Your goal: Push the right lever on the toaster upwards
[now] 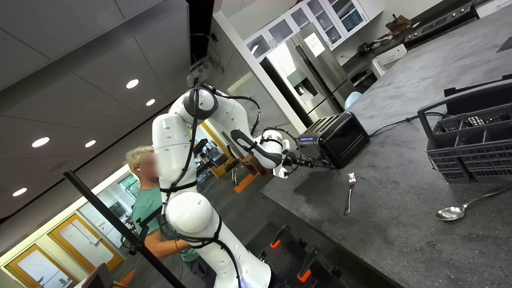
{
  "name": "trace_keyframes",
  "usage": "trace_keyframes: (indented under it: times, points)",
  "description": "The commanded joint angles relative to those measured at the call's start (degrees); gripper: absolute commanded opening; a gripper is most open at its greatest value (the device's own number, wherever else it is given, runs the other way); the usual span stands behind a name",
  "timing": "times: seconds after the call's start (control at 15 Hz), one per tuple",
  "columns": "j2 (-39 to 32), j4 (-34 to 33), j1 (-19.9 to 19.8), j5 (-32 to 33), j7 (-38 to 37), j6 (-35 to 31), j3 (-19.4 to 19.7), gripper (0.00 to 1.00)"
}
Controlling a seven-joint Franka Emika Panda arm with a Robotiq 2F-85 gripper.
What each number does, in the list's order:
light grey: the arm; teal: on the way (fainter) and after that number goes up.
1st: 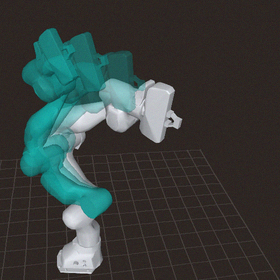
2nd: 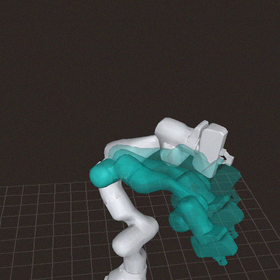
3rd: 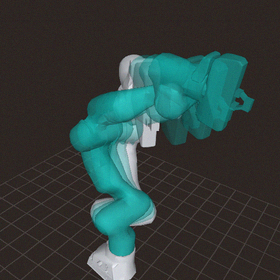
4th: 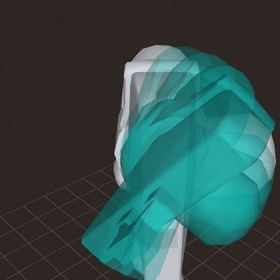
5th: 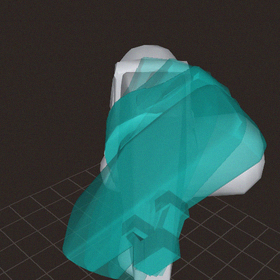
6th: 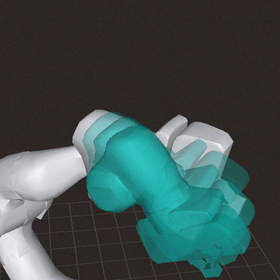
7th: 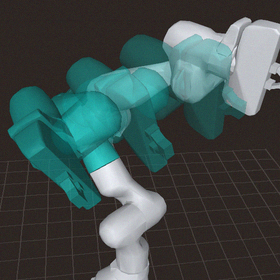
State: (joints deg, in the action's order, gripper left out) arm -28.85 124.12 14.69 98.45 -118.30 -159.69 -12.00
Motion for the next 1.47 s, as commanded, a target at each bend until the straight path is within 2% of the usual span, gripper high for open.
trace_keyframes:
  times: [0.0,0.67,1.4]
  points:
    - [-1.56,-2.02,0.52,-0.5,1.14,2.4,0.42,0.0]
    - [-3.95,-3.88,0.5,0.68,0.37,5.27,0.55,0.0]
    - [-5.26,-5.36,0.37,2.59,-0.64,5.54,0.99,0.0]
